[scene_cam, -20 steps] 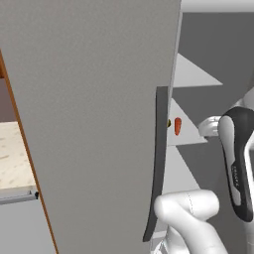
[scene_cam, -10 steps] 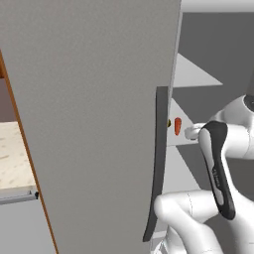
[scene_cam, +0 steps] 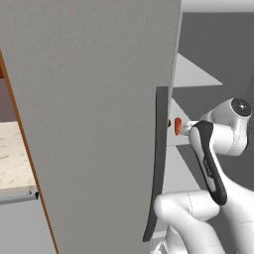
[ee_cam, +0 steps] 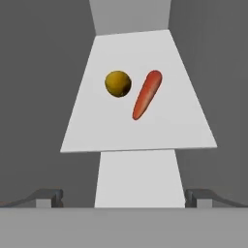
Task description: Take the corn, carrot, and lemon from the freezer and place them in the bowl on the counter.
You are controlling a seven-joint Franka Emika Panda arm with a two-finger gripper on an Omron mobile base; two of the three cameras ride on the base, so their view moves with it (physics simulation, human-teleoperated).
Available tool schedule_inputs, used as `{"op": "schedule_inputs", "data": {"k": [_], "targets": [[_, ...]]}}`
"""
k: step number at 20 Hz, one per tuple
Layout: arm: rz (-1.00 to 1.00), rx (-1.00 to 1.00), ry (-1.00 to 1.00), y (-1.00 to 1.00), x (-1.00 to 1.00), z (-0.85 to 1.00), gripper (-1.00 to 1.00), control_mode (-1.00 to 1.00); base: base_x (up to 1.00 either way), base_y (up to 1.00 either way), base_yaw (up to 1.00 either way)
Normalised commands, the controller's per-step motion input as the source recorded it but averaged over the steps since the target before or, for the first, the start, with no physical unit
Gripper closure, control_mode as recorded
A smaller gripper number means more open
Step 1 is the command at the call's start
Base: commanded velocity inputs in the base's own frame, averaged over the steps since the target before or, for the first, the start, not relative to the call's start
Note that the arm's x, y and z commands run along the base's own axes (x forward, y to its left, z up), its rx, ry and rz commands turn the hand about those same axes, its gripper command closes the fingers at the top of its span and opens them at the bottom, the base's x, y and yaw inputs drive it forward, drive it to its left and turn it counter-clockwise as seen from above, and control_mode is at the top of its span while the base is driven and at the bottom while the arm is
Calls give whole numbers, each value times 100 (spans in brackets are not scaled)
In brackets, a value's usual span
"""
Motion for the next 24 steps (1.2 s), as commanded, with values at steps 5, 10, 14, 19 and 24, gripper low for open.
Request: {"op": "schedule_inputs", "data": {"k": [5, 10, 14, 19, 24], "targets": [[0, 2, 0, -19, 54, 0, -100, -100, 0, 0, 0], [0, 0, 0, -13, 56, -2, -100, -100, 0, 0, 0], [0, 0, 0, -5, 41, -19, -100, -100, 0, 0, 0], [0, 0, 0, 0, 36, -34, -100, -100, 0, 0, 0], [0, 0, 0, 0, 36, -37, -100, -100, 0, 0, 0]]}}
